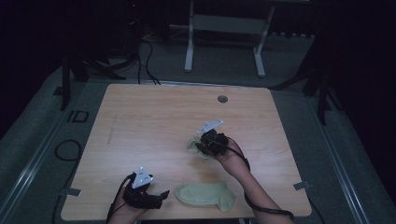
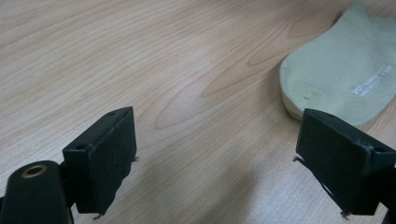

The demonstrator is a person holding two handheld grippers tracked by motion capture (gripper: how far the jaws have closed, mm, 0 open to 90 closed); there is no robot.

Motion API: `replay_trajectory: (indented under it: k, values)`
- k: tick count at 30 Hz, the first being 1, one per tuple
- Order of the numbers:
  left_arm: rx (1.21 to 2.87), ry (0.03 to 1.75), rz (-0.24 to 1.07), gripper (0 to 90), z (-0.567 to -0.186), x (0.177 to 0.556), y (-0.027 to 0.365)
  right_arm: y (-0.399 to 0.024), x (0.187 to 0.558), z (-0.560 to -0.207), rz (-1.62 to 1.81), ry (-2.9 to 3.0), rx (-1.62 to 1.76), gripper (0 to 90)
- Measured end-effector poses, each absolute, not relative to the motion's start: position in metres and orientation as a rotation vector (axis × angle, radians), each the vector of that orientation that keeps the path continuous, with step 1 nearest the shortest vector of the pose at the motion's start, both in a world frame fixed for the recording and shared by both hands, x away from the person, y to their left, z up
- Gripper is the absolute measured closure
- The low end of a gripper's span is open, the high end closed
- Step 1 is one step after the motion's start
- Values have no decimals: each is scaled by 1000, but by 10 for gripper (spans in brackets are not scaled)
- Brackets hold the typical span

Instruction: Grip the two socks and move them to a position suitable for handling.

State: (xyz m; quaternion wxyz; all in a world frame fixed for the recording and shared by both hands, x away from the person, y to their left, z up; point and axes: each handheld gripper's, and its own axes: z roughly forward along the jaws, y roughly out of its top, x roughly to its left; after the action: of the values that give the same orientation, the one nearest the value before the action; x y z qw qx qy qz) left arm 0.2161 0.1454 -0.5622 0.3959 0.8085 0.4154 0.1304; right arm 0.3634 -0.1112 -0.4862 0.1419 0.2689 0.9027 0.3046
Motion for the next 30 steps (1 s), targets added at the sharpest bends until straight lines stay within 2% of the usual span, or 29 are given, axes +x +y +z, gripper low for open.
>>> replay_trajectory:
  k: [10,24,28,30]
  values:
    - [2052,1049,327,124,-562,216,143,-129,330,-510,855,2622,774,782]
    - [2073,1012,319,131,-563,217,139,-114,344,-547,789,2678,791,747]
    - [2078,1008,318,132,-562,220,136,-112,344,-547,776,2692,798,698]
    - [2077,999,315,141,-559,222,134,-111,344,-545,761,2714,789,610]
